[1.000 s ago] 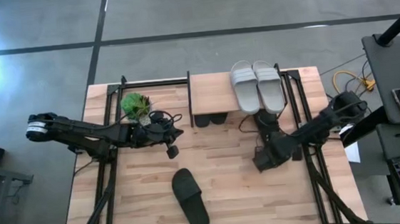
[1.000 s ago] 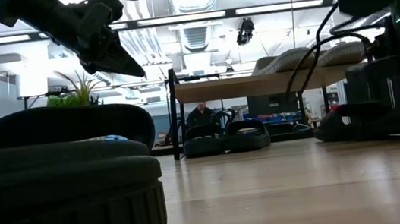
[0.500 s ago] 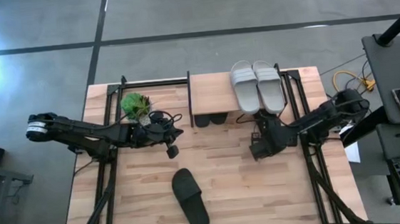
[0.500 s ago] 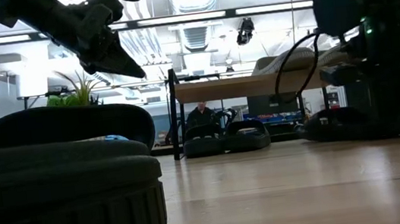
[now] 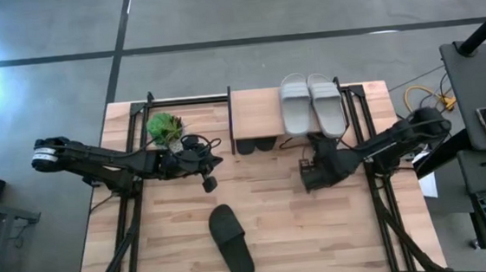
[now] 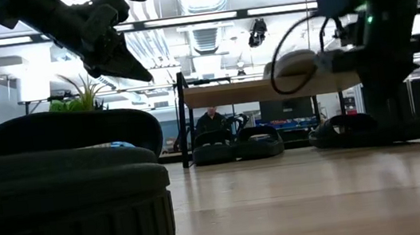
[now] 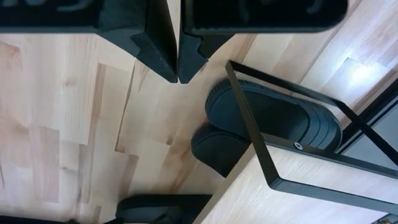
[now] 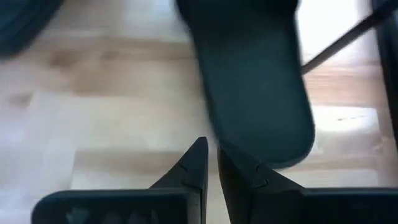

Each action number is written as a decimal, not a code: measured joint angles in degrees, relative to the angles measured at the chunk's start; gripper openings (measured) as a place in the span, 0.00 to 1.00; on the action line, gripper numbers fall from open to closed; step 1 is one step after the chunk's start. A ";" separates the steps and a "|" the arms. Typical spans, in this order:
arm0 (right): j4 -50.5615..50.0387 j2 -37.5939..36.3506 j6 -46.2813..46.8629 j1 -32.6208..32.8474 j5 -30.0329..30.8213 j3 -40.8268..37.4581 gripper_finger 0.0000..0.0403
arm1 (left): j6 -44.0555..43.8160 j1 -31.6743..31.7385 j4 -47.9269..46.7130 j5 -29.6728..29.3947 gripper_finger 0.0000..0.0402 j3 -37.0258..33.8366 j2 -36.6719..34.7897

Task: Pick and place slides into the shelf
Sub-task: Put the black slipper under the shelf

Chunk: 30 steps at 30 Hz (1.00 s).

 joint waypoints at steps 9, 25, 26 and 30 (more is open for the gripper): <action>-3.71 -3.19 7.44 8.80 -15.50 -1.13 0.07 | -1.46 0.00 0.00 -0.02 0.00 0.00 0.02; 2.36 -3.15 28.86 10.51 -12.69 -13.67 0.07 | -1.42 0.00 -0.47 -0.23 0.00 -0.02 0.02; 2.45 -3.15 28.42 10.11 -12.17 -14.01 0.07 | -1.42 0.00 -0.50 -0.24 0.00 -0.04 0.02; 4.49 -3.15 26.82 8.42 -9.48 -15.28 0.07 | -1.40 0.00 -0.50 -0.23 0.00 -0.07 0.02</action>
